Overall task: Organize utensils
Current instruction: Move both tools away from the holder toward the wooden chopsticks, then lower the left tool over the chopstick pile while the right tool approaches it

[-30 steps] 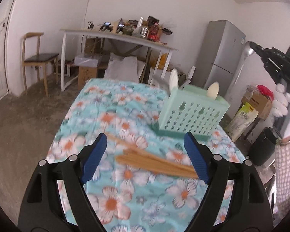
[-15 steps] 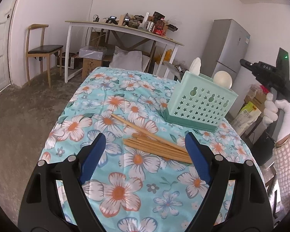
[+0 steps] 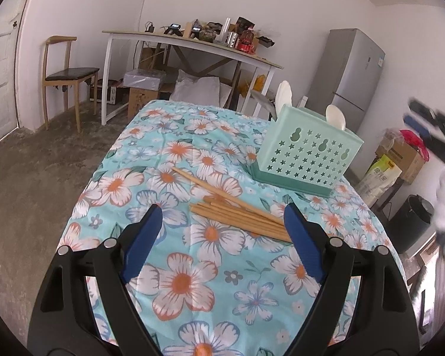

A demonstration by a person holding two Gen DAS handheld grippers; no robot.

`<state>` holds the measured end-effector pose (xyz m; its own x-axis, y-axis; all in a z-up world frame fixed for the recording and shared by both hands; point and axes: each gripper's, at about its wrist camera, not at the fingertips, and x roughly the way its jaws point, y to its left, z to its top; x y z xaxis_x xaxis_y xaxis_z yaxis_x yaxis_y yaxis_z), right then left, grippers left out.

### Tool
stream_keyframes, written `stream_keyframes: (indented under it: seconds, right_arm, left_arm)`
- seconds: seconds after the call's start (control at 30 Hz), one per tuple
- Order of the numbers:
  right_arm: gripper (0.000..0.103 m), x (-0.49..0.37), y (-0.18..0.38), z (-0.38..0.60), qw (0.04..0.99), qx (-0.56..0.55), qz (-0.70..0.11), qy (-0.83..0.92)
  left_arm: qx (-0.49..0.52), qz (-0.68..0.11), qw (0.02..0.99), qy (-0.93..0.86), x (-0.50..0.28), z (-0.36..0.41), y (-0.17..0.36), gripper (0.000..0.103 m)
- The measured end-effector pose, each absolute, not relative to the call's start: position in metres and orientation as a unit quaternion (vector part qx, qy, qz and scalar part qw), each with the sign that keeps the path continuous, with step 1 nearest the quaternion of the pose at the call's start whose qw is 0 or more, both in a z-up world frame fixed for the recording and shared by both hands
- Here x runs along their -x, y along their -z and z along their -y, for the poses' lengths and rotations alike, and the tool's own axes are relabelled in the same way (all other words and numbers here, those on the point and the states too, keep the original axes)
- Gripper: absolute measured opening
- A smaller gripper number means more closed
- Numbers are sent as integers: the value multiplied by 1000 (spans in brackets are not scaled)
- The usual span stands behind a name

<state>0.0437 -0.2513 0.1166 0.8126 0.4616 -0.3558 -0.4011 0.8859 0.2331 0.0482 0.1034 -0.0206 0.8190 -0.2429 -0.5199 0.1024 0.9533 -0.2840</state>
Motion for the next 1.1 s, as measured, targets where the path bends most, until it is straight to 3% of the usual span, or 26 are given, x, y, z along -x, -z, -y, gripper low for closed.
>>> stream_keyframes:
  seconds: [0.27, 0.5, 0.8, 1.0, 1.1]
  right_arm:
    - [68, -1, -9, 210, 919, -23, -342, -194]
    - [68, 8, 45, 210, 902, -32, -401, -155]
    - [68, 5, 46, 233, 903, -71, -397, -148]
    - [67, 3, 43, 238, 905, -84, -385, -161]
    - [57, -4, 38, 235, 908, -92, -374, -165]
  left_arm:
    - [160, -331, 923, 110, -52, -99, 40, 79]
    - [241, -358, 889, 153, -71, -97, 50, 54]
    - [333, -393, 844, 148, -96, -101, 70, 31]
    - [229, -359, 889, 168, -103, -69, 41, 30]
    - [165, -358, 903, 173, -116, -50, 36, 28]
